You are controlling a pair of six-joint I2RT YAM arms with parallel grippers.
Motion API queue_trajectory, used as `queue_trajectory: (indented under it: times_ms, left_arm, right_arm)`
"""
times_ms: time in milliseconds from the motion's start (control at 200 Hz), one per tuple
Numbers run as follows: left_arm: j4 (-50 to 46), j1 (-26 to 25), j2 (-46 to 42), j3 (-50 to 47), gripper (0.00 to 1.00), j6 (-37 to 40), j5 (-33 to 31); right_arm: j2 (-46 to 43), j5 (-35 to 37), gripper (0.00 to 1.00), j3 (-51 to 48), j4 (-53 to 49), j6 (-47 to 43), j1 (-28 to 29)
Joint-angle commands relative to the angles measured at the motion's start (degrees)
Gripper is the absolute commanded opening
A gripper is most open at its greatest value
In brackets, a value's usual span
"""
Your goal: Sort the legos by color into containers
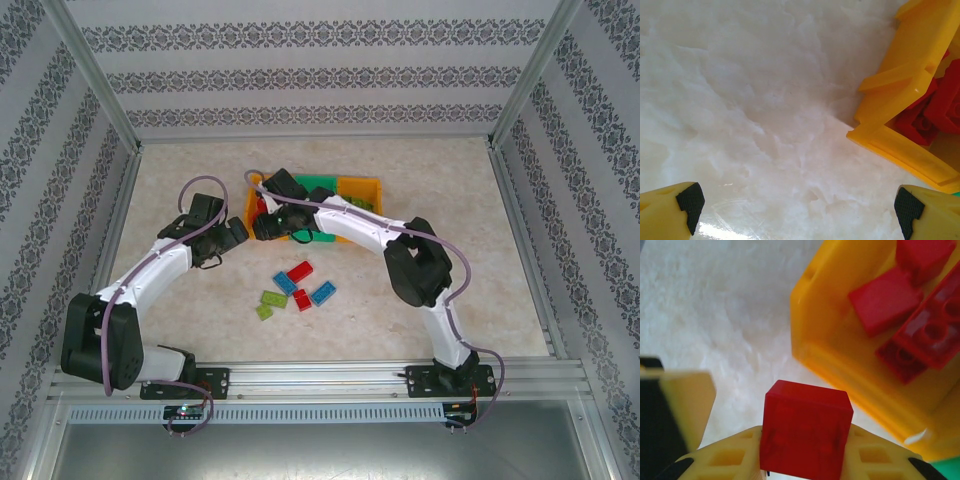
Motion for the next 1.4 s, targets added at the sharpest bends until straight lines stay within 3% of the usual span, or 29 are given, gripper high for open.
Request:
queue_trajectory:
  times_ms: [0, 145, 300, 545, 739, 854, 1044, 1399]
  left_arm:
    - [-1.4, 0.7, -1.3, -0.9, 0.99, -0.4, -0.5]
    - [-1.1, 0.8, -1.1, -1.4, 0.99, 0.0, 0.9]
    - [-1.0, 0.4, -1.3, -2.0, 0.99, 0.6, 2.2]
    - [-2.5, -5.0, -4.2, -3.6, 0.99, 3.7, 0.0]
    - [-5.7, -13.6, -6.0, -6.0, 0.99, 1.2, -3.2]
    - [-11.0, -17.4, -6.0, -7.1, 0.99, -5.6, -2.8]
    - [-12.0, -24.8, -7.9, -10.4, 1.0, -16.5, 0.4]
    - [-11.9, -32.8, -3.8, -10.5, 0.97, -25.2, 2.9]
  right_arm:
    - [2.9, 1.6, 0.32, 5.5, -0.9, 2.7, -1.8]
    - [6.3, 1.8, 0.36, 9.4, -1.4, 6.2, -4.1]
    - [8.7, 0.1, 0.52, 12.2, -1.4, 6.8, -5.5]
    - [6.9, -3.6, 0.7, 10.3, 0.2, 6.6, -5.6]
    - [2.4, -4.1, 0.75, 6.4, 1.7, 6.5, -5.4]
    - [-0.9, -1.7, 0.77, 3.3, 1.0, 5.8, -5.6]
    - [-6.5, 1.0, 0.77, -4.0, 1.8, 5.5, -7.2]
    - [-13.4, 1.8, 0.78, -12.8, 3.7, 4.8, -10.2]
